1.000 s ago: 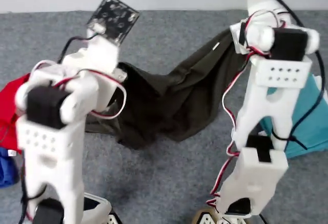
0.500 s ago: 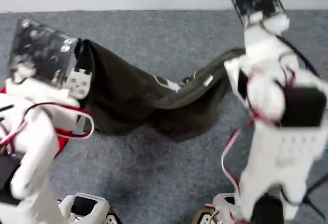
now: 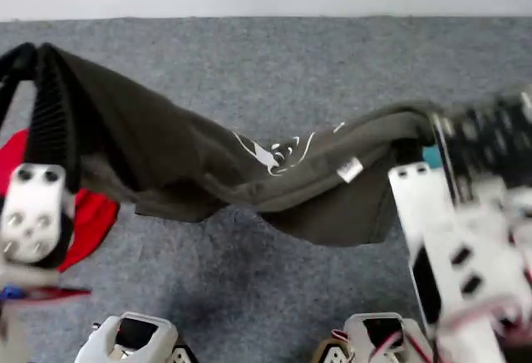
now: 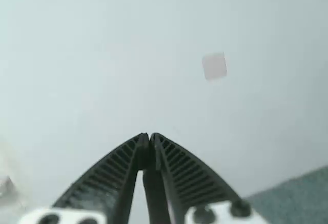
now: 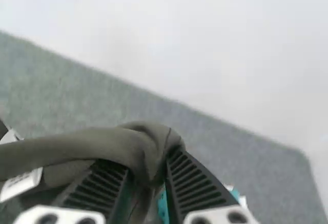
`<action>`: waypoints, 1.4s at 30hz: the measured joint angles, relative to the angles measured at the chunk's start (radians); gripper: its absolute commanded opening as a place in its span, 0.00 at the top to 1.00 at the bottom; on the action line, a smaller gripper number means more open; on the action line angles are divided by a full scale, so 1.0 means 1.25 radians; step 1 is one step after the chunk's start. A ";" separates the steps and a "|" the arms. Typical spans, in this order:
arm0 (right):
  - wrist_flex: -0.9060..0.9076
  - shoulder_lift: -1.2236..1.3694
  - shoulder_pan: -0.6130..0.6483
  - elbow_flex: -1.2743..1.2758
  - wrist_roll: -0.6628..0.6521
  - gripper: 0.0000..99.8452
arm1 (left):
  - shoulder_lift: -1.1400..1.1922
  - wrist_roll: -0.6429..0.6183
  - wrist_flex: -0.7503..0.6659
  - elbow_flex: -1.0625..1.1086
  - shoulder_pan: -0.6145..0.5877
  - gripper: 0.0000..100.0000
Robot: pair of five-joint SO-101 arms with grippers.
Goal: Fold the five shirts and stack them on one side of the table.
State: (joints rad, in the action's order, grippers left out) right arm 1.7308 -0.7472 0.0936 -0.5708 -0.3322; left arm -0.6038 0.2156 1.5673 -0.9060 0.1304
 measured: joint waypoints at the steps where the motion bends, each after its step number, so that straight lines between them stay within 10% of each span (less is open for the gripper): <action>1: 0.000 -0.017 0.001 0.000 0.000 0.99 | 0.000 0.000 0.000 -0.018 0.000 0.99; 15: -0.007 -0.079 0.000 0.001 0.000 0.99 | 0.002 -0.006 -0.010 -0.218 0.000 0.99; 42: -0.204 0.398 0.263 -0.025 0.050 0.99 | 0.012 -0.222 0.007 0.496 0.000 0.99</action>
State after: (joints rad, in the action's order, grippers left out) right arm 1.4760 -0.2501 0.4219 -0.6015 -0.2693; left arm -0.5884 -0.0621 1.5766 -0.2862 0.1304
